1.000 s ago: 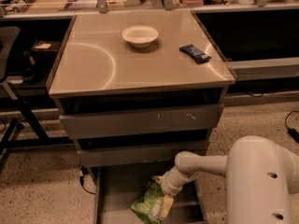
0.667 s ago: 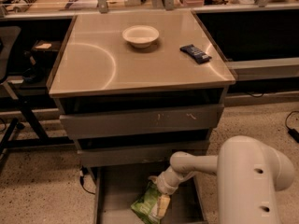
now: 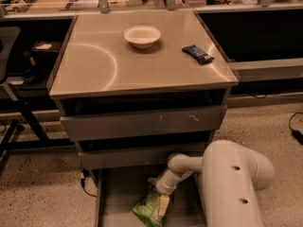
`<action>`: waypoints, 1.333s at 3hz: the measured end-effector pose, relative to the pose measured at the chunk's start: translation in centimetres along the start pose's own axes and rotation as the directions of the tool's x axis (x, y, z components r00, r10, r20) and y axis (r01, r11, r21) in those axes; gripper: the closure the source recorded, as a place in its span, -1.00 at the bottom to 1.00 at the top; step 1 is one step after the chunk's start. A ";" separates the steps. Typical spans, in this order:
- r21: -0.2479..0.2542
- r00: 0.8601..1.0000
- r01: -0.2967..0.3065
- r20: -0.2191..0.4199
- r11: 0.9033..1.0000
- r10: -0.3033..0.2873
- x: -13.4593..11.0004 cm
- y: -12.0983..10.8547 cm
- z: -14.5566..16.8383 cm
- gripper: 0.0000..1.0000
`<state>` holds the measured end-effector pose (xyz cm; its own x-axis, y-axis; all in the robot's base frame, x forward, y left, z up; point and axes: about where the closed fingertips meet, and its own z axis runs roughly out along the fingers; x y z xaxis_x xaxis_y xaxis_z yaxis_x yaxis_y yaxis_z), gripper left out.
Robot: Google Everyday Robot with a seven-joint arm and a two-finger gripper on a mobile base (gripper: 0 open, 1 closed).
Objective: Pick green rice chip bag from bottom drawer and place on counter
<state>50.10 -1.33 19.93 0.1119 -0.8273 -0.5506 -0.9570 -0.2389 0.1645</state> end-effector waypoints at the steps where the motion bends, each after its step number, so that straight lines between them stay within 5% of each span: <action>1: -0.004 1.000 -0.003 0.001 1.000 0.003 0.7 0.7 1.5 -1.00; 3: -0.052 1.000 -0.005 0.013 0.999 0.005 3.3 1.2 6.5 -1.00; 4: -0.051 1.000 -0.008 0.014 0.999 0.009 3.5 1.2 6.7 -0.61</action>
Offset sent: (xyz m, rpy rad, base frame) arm -0.0215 -0.0012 -0.0754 -0.0123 0.0249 0.0249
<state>47.59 -1.11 12.69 0.0998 -0.8219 -0.5608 -0.9429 -0.2581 0.2105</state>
